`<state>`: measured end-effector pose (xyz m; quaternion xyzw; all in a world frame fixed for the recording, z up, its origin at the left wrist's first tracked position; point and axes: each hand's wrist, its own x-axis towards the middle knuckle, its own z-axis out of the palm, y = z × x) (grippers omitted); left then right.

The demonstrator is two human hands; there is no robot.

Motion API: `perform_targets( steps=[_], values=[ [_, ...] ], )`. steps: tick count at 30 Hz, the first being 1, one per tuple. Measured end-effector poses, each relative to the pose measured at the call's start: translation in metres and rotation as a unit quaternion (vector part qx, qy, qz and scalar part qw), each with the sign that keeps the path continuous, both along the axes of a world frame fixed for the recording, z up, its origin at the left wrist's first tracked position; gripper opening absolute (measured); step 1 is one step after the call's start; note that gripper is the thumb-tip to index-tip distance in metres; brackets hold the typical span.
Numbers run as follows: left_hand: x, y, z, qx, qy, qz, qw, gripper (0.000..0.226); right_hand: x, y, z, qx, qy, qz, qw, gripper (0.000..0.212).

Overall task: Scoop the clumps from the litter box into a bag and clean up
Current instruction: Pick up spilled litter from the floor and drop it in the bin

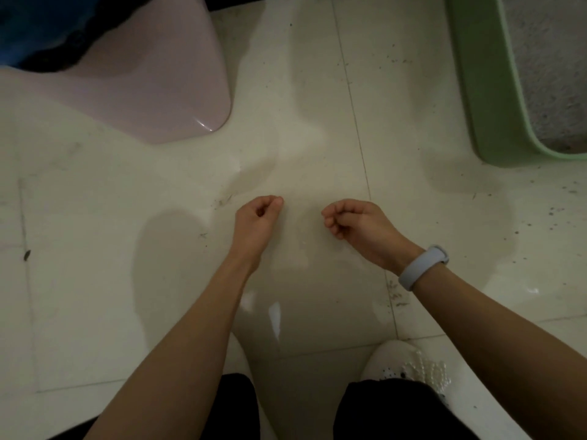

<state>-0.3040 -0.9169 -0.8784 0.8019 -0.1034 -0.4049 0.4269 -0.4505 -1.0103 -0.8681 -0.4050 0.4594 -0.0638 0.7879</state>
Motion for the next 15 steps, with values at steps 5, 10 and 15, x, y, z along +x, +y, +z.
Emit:
perform_targets(
  steps=[5, 10, 15],
  values=[
    [0.026, 0.013, 0.013, -0.121, 0.249, 0.116, 0.954, 0.023, 0.005, 0.018, -0.009, -0.238, 0.117, 0.224, 0.938, 0.014],
    [0.038, 0.024, 0.021, -0.160, 0.332, 0.197, 0.909, 0.023, 0.003, 0.040, -0.024, -0.433, 0.106, 0.313, 0.839, 0.012],
    [0.043, 0.035, 0.021, -0.161, 0.326, 0.217, 0.906, 0.021, -0.002, 0.047, -0.035, -0.515, 0.088, 0.329, 0.787, 0.006]
  ],
)
